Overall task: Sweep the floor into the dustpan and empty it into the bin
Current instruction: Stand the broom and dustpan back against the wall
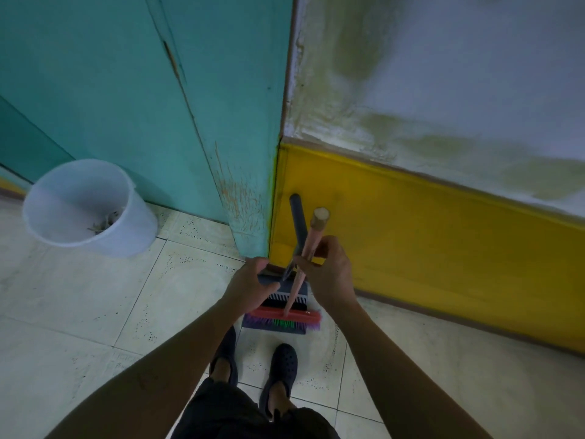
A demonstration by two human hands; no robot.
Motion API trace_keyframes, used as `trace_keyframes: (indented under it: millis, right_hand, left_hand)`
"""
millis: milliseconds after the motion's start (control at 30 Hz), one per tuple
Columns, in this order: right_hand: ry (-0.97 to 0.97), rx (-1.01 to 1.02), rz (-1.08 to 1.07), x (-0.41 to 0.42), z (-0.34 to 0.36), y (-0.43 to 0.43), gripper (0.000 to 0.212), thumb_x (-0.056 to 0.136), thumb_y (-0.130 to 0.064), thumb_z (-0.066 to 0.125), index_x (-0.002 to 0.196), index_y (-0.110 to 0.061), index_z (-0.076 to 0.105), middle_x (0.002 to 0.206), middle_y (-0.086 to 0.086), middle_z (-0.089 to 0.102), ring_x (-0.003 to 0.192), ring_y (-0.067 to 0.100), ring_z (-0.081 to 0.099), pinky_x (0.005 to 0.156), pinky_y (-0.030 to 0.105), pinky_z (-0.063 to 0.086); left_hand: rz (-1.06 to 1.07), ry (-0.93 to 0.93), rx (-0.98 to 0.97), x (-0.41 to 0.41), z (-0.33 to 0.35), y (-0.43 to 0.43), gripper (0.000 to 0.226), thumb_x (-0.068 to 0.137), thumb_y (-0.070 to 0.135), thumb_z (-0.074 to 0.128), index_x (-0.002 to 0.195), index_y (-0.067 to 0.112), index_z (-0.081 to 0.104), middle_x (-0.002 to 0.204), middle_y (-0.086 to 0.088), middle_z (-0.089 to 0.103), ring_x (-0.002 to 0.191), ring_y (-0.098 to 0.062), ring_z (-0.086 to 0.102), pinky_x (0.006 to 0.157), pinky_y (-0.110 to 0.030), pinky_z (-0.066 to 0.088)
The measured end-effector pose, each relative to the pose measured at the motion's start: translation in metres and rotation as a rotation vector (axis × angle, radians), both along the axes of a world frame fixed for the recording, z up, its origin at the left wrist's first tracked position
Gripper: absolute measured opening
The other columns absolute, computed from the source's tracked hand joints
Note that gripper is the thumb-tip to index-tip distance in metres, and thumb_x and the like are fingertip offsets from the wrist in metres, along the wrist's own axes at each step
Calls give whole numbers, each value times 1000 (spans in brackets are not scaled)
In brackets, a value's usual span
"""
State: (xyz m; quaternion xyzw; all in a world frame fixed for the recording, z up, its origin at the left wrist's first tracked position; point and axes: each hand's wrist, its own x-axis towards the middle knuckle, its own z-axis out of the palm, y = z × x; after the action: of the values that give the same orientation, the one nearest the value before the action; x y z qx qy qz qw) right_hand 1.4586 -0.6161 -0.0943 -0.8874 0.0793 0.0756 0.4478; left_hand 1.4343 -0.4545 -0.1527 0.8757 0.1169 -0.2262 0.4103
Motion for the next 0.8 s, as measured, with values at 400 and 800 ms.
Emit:
trace_keyframes:
  millis: [400,800]
  right_hand:
    - [21,-61,138,17,6,-2,15,81,-20,69,89,-13,58,86,5,63,81,22,58,69,36,50]
    - [-13,-25,150,4,8,-5,11,79,-18,71,87,-15,63,83,4,66,78,20,62,69,38,53]
  left_hand:
    - [16,10,-68,12,3,-31,55,82,27,74,129,12,51,129,-5,59,116,-18,56,86,-23,38]
    - [-37,16,-92,24,-8,-27,92,70,47,75,148,26,33,141,2,51,126,-20,51,104,-46,44]
